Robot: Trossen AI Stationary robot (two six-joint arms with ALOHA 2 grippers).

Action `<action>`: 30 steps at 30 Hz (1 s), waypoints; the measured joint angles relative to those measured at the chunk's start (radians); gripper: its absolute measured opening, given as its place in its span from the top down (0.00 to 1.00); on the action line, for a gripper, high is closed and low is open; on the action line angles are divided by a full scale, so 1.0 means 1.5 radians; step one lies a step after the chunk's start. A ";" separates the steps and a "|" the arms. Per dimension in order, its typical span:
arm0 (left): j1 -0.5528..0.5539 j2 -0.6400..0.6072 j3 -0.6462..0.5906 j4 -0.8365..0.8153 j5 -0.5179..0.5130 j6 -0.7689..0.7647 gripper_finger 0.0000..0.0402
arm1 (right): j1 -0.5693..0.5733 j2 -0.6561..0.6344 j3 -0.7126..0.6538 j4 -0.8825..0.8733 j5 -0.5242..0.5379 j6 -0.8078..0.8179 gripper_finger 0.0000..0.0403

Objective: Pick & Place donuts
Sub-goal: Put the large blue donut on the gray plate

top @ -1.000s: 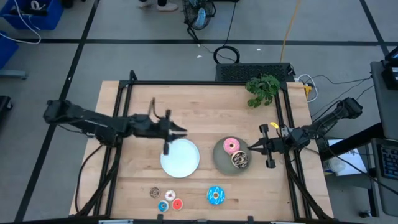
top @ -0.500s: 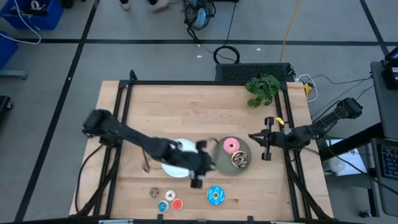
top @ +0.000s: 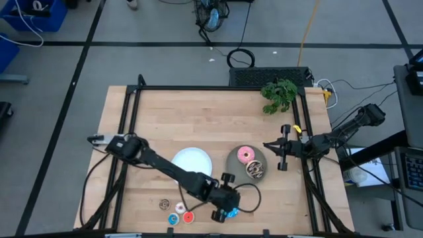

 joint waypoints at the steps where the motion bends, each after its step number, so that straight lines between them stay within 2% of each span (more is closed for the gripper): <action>1: 0.000 0.014 0.015 -0.005 0.011 -0.011 0.68 | 0.000 0.000 0.000 -0.004 0.000 0.000 1.00; 7: 0.004 0.066 0.083 -0.079 0.038 -0.117 0.38 | 0.000 0.000 0.000 -0.007 0.000 0.035 1.00; 9: 0.007 0.069 0.086 -0.105 0.054 -0.127 0.31 | 0.000 0.000 0.000 -0.007 0.000 0.036 1.00; 12: 0.007 0.070 0.073 -0.111 0.052 -0.139 0.25 | 0.000 0.000 0.000 -0.006 0.000 0.035 1.00; 18: 0.016 0.071 0.044 -0.077 0.044 -0.161 0.26 | 0.000 0.000 0.000 -0.008 0.000 0.035 1.00; 30: 0.024 0.070 -0.042 0.030 0.099 -0.169 0.37 | 0.000 0.000 0.000 -0.023 0.000 0.050 1.00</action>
